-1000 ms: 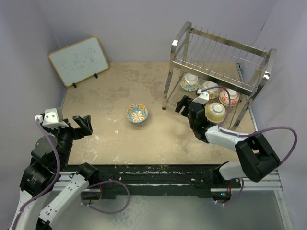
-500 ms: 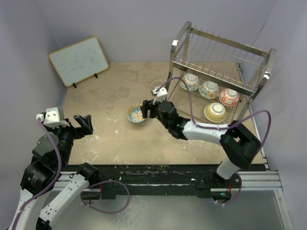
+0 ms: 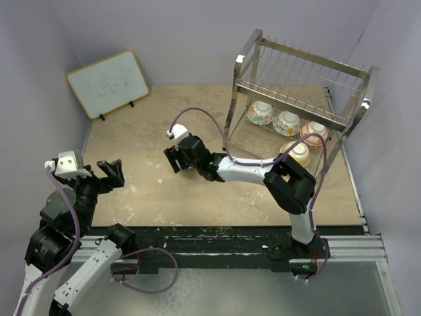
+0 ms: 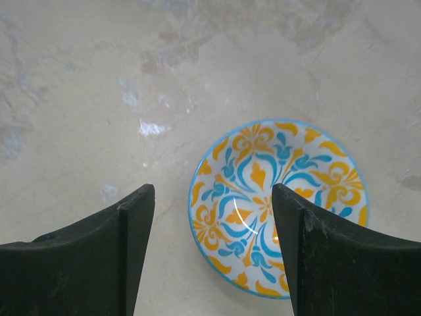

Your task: Load the bowls into the dish rack

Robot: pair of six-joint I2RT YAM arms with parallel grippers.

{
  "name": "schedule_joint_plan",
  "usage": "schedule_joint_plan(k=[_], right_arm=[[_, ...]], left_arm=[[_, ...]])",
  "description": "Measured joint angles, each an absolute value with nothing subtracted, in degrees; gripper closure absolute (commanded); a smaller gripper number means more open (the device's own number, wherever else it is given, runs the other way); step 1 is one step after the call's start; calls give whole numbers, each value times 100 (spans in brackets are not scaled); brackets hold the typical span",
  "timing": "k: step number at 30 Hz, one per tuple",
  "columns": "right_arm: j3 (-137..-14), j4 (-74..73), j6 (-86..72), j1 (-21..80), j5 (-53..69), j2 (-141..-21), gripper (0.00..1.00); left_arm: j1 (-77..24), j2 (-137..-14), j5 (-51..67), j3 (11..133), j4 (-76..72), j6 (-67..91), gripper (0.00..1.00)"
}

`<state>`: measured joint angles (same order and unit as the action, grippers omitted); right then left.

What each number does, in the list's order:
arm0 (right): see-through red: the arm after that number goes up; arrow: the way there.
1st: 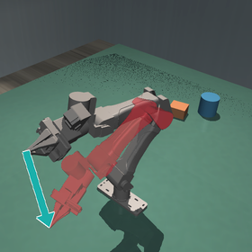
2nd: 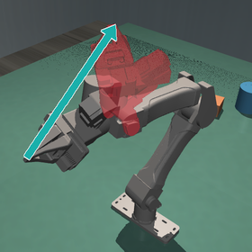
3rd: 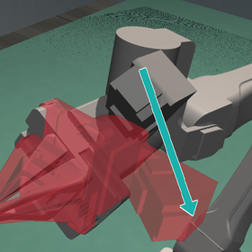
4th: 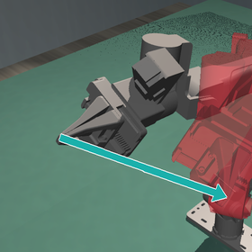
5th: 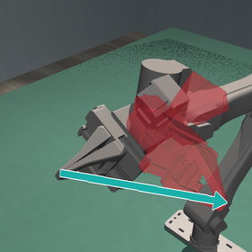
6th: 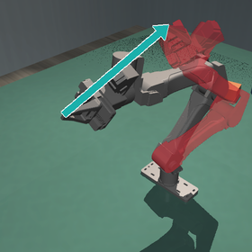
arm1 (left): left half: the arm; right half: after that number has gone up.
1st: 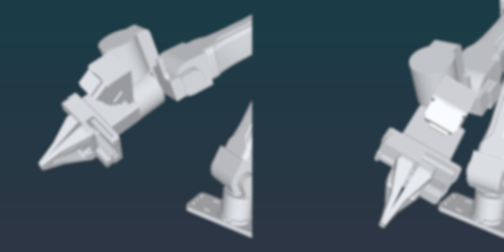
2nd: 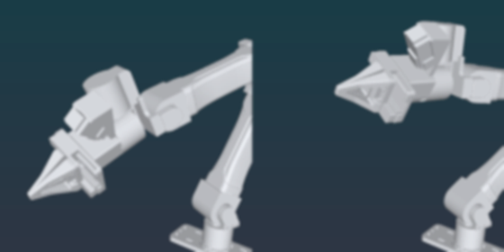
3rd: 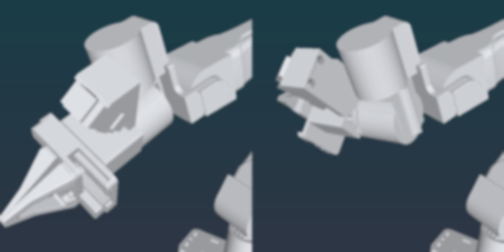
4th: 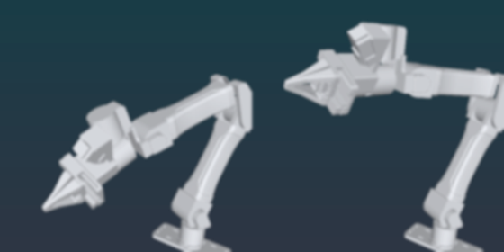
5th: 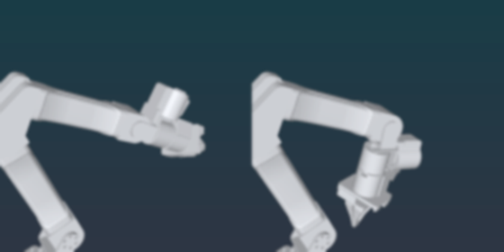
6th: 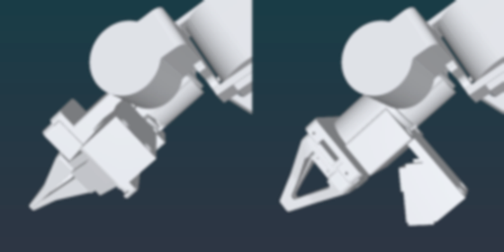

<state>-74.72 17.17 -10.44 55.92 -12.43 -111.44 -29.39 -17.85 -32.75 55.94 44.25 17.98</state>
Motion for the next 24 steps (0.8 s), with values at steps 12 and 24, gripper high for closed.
schedule_joint_plan(k=[12,24], right_arm=[[-7741,926,-1007,5710,-1566,-11745,32],[-7981,801,-1033,5787,-2010,-11985,72]], left_arm=[[-2939,-1780,-3315,5594,4429,1798,1],[-2941,-1782,-3326,5594,4427,1796,1]])
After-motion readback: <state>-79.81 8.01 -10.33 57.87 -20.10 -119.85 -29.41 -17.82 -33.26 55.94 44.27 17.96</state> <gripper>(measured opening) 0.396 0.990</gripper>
